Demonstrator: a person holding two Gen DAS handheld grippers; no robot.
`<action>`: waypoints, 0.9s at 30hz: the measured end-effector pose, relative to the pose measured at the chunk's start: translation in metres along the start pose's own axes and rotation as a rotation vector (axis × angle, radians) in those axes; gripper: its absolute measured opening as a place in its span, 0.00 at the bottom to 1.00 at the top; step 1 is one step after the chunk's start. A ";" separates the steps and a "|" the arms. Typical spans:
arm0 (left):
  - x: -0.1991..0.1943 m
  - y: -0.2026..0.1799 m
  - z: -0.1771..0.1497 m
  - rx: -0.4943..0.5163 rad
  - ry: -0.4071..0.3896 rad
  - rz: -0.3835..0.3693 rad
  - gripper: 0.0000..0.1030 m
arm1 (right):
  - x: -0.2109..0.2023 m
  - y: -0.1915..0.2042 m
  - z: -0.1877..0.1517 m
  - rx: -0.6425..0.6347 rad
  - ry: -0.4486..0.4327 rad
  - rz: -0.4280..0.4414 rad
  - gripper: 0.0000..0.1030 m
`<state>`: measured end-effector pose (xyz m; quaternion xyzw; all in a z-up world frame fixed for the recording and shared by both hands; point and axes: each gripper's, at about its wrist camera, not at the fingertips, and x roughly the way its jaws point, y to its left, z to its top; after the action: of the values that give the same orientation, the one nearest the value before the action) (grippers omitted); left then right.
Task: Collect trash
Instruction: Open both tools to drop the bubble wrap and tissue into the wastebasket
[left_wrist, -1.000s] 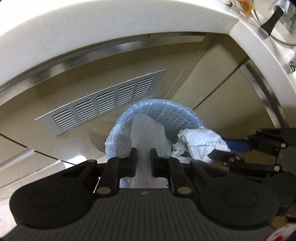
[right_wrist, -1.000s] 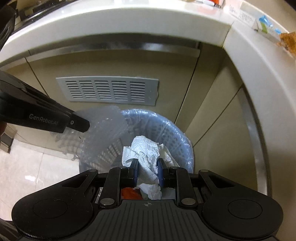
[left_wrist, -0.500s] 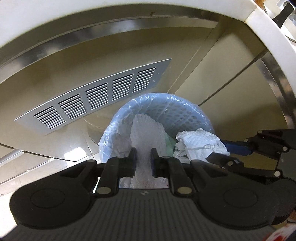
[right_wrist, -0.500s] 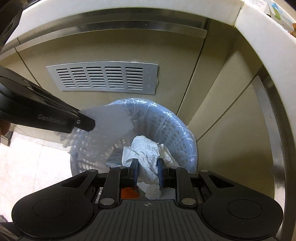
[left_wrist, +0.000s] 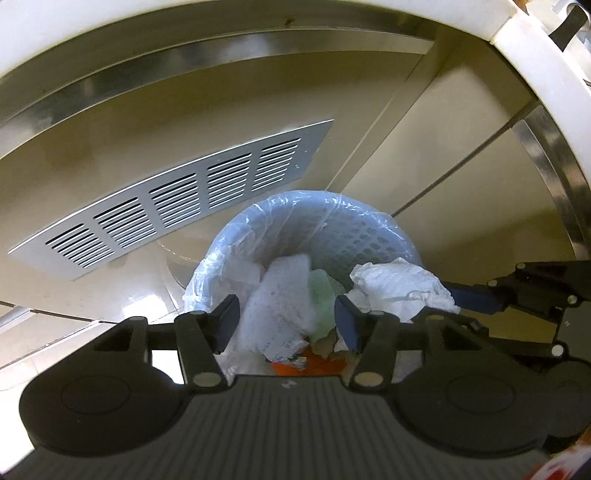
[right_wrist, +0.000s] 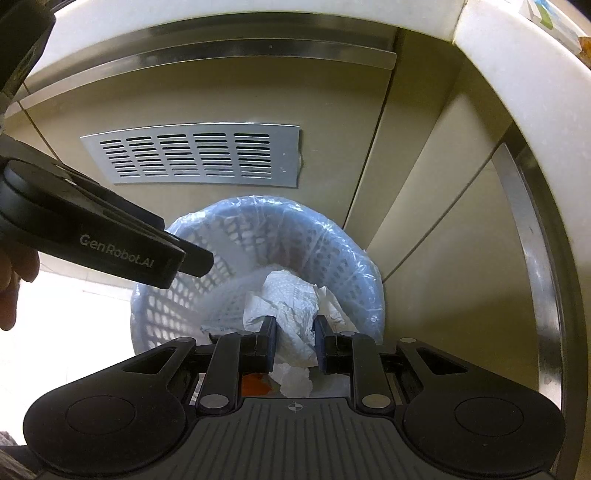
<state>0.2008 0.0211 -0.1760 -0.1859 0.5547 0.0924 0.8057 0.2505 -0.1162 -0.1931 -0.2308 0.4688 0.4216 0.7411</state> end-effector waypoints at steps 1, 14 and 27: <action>0.000 0.000 0.000 -0.003 0.000 0.001 0.51 | 0.000 0.000 0.000 -0.001 0.001 0.002 0.21; -0.013 0.010 -0.004 -0.016 -0.014 0.013 0.51 | -0.005 0.007 0.006 -0.014 -0.011 0.008 0.21; -0.022 0.016 -0.008 -0.031 -0.025 0.019 0.51 | -0.006 0.006 0.008 0.015 -0.044 0.038 0.75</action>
<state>0.1800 0.0340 -0.1615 -0.1918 0.5449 0.1110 0.8087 0.2481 -0.1092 -0.1836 -0.2072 0.4599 0.4370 0.7447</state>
